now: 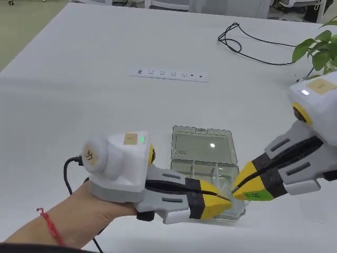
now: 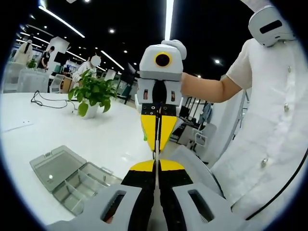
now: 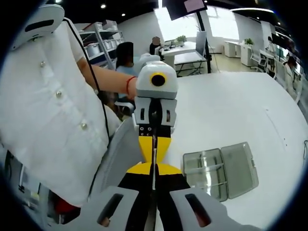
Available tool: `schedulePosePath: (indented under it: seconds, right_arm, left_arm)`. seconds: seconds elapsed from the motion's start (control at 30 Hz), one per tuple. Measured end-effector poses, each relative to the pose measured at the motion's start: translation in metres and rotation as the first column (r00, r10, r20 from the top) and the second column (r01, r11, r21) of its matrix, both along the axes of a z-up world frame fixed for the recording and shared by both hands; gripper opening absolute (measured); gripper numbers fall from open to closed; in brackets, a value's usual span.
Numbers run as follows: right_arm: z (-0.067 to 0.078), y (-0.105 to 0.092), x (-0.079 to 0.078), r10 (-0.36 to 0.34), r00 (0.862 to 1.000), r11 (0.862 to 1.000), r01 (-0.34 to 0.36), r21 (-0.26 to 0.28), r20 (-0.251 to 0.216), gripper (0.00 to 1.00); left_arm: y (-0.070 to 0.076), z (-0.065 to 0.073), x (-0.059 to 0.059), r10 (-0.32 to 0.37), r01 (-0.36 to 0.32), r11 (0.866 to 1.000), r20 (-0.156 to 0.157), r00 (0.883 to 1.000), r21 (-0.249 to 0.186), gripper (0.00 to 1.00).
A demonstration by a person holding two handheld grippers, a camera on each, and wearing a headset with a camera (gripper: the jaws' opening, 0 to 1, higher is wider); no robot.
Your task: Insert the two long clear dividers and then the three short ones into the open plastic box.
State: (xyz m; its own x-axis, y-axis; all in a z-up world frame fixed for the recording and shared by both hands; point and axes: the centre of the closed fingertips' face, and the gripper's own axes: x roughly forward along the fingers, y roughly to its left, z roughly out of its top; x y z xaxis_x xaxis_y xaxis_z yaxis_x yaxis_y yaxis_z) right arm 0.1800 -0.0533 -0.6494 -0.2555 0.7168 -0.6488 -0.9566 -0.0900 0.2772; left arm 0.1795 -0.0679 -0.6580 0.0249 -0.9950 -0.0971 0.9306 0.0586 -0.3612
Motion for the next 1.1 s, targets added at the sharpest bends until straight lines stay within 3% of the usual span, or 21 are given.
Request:
schedulePosePath:
  seconds: [0.87, 1.1]
  right_arm:
    - [-0.007, 0.004, -0.001, 0.001, 1.000, 1.000, -0.001, -0.005, 0.016, 0.03]
    - [-0.006, 0.005, 0.000, -0.002, 1.000, 1.000, 0.002, -0.003, 0.025, 0.03]
  left_arm:
    - [0.006, -0.012, 0.001, 0.026, -0.026, 0.999, 0.016, 1.000, 0.038, 0.00]
    - [0.008, -0.013, 0.003, 0.044, -0.045, 0.998, 0.017, 0.999, 0.047, 0.04]
